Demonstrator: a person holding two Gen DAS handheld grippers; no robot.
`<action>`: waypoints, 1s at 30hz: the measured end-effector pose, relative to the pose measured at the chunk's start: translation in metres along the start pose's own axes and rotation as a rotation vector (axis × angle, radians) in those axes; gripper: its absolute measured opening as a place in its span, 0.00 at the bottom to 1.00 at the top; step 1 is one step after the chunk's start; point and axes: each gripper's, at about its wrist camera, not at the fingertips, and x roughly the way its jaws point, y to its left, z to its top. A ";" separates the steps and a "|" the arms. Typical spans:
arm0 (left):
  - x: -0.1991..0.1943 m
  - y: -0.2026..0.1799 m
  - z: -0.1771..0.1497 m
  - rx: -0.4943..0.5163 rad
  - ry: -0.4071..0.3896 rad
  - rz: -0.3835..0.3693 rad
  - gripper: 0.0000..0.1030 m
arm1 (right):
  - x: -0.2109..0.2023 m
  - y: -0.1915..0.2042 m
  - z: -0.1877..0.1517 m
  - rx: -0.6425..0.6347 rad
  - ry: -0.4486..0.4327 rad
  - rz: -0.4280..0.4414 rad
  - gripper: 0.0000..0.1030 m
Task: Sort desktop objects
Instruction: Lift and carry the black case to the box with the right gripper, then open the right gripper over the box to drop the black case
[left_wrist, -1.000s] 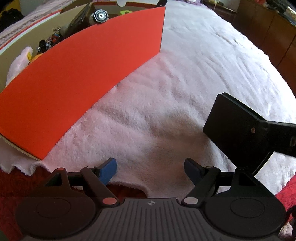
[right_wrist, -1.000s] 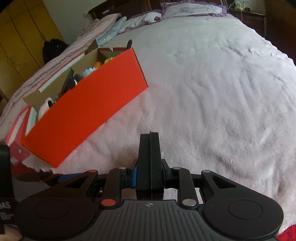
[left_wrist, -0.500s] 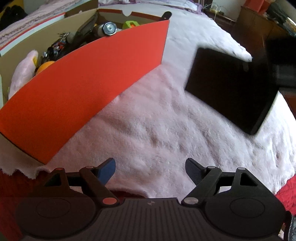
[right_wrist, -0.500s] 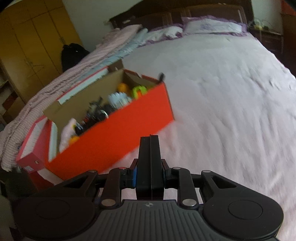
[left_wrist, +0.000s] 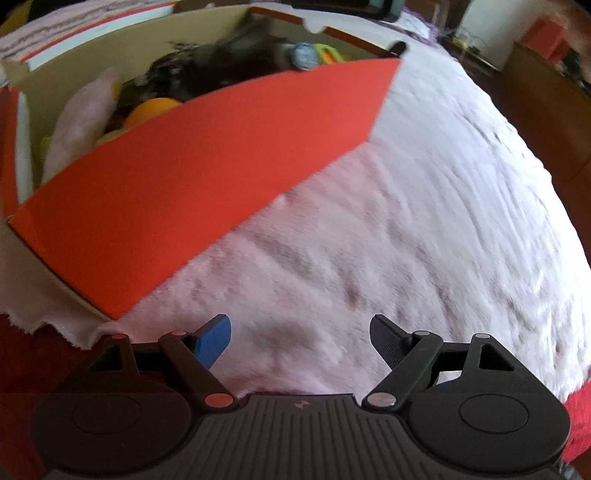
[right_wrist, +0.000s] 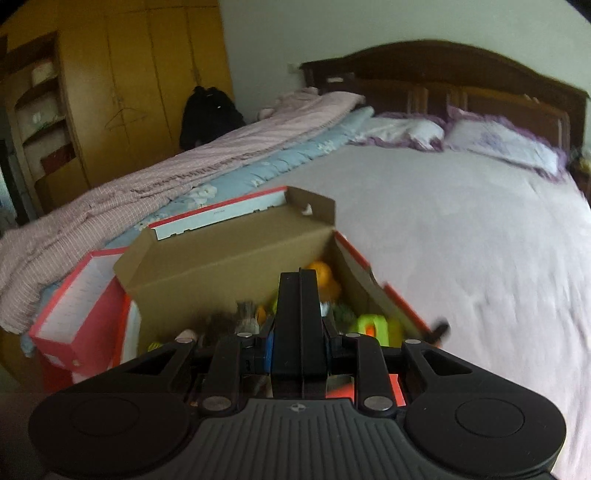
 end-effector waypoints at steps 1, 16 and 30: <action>0.000 0.004 0.001 -0.013 0.001 0.002 0.80 | 0.008 0.002 0.005 -0.010 0.001 -0.003 0.25; -0.001 0.003 0.004 -0.043 -0.017 0.012 0.80 | -0.034 -0.058 -0.046 -0.004 0.051 -0.090 0.48; -0.047 -0.025 0.006 0.029 -0.131 0.053 0.85 | -0.079 -0.062 -0.154 0.126 0.181 -0.129 0.60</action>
